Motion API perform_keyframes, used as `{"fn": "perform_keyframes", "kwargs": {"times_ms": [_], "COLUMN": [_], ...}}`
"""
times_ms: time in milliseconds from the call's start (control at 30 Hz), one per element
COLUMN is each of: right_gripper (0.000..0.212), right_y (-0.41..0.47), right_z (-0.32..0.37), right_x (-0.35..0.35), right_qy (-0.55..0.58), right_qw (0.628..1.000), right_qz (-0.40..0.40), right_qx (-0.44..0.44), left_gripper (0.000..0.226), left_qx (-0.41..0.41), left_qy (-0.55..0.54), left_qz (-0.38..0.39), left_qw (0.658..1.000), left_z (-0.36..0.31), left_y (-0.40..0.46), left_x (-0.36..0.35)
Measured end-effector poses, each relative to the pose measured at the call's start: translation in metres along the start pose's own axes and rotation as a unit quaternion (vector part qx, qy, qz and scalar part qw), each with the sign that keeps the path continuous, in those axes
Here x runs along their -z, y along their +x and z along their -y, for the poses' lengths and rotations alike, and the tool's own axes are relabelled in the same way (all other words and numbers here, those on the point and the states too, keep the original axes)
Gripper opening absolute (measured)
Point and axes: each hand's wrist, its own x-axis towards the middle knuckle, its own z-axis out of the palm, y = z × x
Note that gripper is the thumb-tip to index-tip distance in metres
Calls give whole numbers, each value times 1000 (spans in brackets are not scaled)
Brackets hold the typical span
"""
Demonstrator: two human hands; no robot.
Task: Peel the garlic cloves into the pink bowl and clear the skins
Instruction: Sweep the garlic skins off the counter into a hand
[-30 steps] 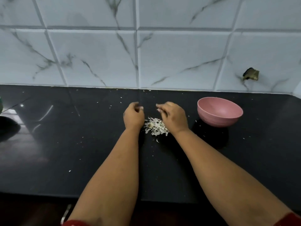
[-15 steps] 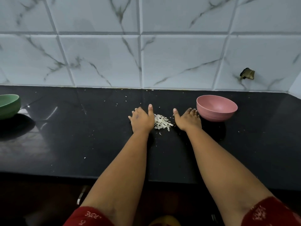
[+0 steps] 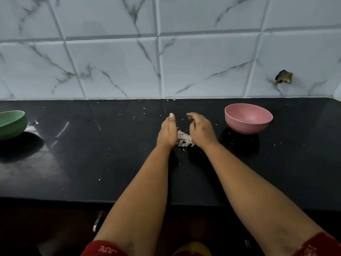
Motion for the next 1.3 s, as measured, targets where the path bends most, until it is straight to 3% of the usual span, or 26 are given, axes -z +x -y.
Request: {"fn": "perform_keyframes", "kwargs": {"times_ms": [67, 167, 200, 267, 333, 467, 533, 600, 700, 800, 933, 1167, 1300], "right_gripper": [41, 63, 76, 85, 81, 61, 60, 60, 67, 88, 107, 99, 107], "right_y": [-3, -14, -18, -27, -32, -49, -56, -60, -64, -66, -70, -56, -39], "right_z": [-14, -28, -28, -19, -4, 21, 20, 10, -1, -6, -10, 19, 17], "right_x": [18, 33, 32, 25, 16, 16, 25, 36, 53, 64, 65, 15, 11], "right_qy": [-69, -212, -251, -276, -229, 12, -22, -99, -105, -193, -307, -256, -144], "right_qw": [997, 944, 921, 910, 930, 982, 995, 988, 967, 944, 888, 920, 958], "right_qz": [4, 169, 213, 244, 242, 167, 68, 8, 29, 73, 203, 242, 185], "right_qx": [-36, -185, -205, -190, -154, -88, -72, -121, -231, -257, -275, -170, -164], "left_gripper": [66, 70, 74, 76, 70, 61, 58, 58, 59, 58, 57, 55, 14], "left_qx": [-2, 6, 4, -6, -19, -37, -28, -10, 6, 3, 10, 51, 59], "left_qy": [6, 75, 105, 136, 128, 44, -10, -48, -75, -80, -98, -154, -192], "left_qz": [-10, -7, -5, 8, 26, 16, -20, -50, -74, -83, -99, -119, -132], "left_qw": [1000, 997, 994, 991, 991, 998, 999, 998, 994, 993, 990, 980, 971], "left_z": [0, 1, 2, 1, 0, -4, -2, -1, 0, -2, -2, 4, 15], "left_y": [-3, -10, -12, -22, -33, -58, -67, -74, -80, -83, -80, -65, -60], "left_x": [1, 3, 3, 4, 5, 15, 22, 29, 35, 36, 34, 34, 36]}}
